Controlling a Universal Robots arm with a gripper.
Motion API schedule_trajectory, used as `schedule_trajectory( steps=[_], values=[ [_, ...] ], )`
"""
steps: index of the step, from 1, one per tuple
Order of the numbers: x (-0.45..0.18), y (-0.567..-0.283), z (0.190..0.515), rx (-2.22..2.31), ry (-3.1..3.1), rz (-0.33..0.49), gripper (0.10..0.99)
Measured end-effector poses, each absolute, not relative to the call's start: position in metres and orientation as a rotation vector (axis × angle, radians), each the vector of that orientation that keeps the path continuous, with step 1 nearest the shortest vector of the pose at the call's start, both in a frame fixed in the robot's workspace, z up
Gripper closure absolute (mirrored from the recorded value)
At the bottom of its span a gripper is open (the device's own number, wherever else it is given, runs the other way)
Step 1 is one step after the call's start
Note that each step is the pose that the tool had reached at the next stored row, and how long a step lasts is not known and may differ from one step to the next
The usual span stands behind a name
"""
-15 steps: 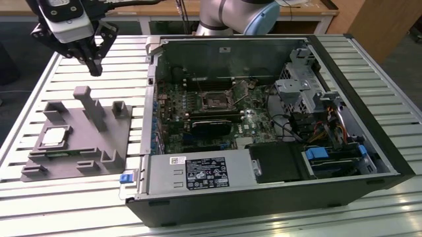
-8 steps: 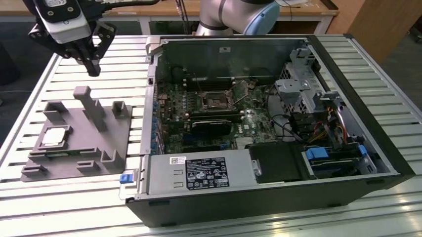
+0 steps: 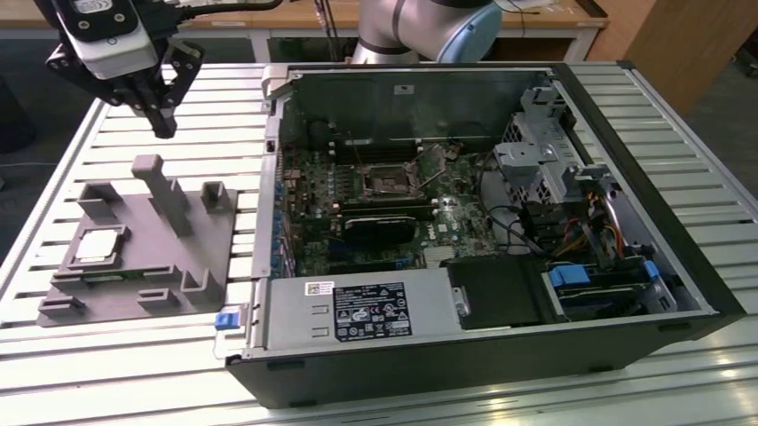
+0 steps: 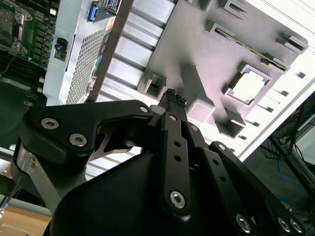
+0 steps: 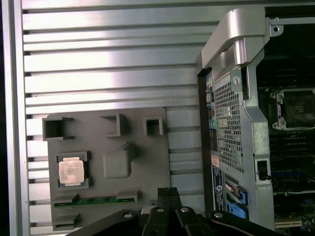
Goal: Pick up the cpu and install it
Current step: 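Reach for the cpu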
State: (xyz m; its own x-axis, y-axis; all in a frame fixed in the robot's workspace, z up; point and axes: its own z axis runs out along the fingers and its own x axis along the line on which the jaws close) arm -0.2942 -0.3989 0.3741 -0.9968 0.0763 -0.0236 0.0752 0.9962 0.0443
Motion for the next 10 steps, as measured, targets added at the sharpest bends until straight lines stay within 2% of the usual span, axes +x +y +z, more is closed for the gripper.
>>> schedule_trajectory(
  steps=[10],
  values=[
    [-0.3, -0.3989, 0.3732, 0.118, 3.113, 0.068, 0.98]
  ],
)
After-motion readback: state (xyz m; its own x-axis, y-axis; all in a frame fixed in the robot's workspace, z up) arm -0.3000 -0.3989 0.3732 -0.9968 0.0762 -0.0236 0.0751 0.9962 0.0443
